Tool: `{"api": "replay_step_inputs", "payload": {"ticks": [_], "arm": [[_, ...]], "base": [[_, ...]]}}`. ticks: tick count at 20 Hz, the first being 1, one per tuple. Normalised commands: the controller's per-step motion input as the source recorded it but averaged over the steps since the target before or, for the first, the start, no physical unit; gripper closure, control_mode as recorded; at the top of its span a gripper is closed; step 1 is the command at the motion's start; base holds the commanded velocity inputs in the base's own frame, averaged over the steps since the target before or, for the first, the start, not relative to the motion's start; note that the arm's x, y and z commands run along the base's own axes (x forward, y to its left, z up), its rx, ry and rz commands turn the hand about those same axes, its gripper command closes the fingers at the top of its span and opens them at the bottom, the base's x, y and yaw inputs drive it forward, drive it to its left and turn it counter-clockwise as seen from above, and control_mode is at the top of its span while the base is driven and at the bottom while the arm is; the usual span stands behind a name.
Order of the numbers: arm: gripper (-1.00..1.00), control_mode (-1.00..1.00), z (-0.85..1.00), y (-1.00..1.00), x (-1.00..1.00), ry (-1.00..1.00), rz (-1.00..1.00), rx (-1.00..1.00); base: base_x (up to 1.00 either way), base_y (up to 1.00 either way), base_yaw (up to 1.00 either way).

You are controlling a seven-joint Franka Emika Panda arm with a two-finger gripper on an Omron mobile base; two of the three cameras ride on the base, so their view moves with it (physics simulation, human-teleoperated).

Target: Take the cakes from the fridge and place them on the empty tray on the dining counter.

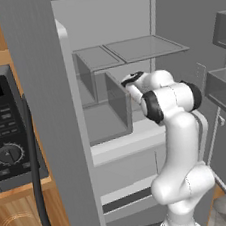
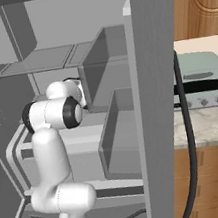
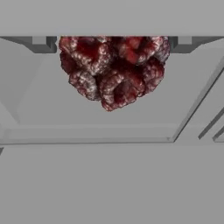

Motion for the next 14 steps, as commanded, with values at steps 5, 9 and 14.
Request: {"api": "replay_step_inputs", "payload": {"ticks": [5,9,14], "arm": [[1.00,-1.00,-0.24,0.00,0.27,0.00,0.00,0.00],[1.00,-1.00,0.00,0.00,-0.04,0.00,0.00,0.00],[1.00,-1.00,0.28,0.00,-0.56,0.00,0.03,0.00]], "base": [[0.00,0.00,0.00],[0.00,0.00,0.00],[0.00,0.00,0.00]]}}
